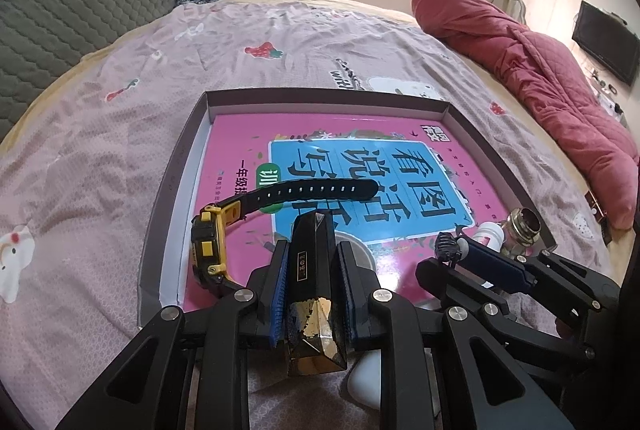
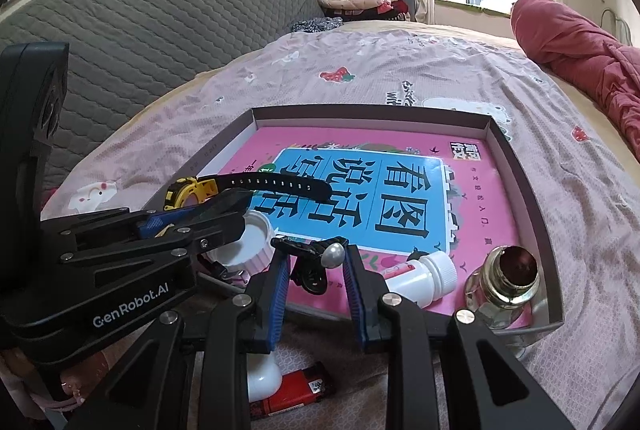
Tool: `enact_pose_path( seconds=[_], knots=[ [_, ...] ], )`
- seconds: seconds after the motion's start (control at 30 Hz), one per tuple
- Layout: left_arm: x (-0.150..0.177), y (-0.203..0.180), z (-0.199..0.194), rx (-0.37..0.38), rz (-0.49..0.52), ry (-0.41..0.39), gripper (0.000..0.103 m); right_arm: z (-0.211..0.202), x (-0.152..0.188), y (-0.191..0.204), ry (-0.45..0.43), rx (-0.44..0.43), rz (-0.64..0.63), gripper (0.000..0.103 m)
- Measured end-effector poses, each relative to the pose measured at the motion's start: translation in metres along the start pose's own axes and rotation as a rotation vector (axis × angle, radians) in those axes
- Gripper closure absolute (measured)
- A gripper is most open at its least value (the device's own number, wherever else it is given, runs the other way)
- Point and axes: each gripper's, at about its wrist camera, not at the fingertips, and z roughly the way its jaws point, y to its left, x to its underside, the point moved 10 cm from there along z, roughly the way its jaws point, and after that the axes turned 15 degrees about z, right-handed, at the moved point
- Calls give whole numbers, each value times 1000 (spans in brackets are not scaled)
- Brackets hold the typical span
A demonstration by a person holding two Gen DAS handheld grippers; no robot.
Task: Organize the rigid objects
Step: 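Lower and release the black-gold box into the tray with the left gripper while the right releases the keychain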
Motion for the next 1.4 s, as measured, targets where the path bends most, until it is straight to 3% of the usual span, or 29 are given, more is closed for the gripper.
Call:
enact_pose_path(
  seconds=[0.67, 1.4],
  knots=[
    [1, 10, 1, 2, -18, 7, 80, 10, 0, 8, 89, 0, 5, 75],
    [1, 11, -4, -9, -22, -7, 80, 4, 2, 5, 91, 8, 6, 74]
  ],
)
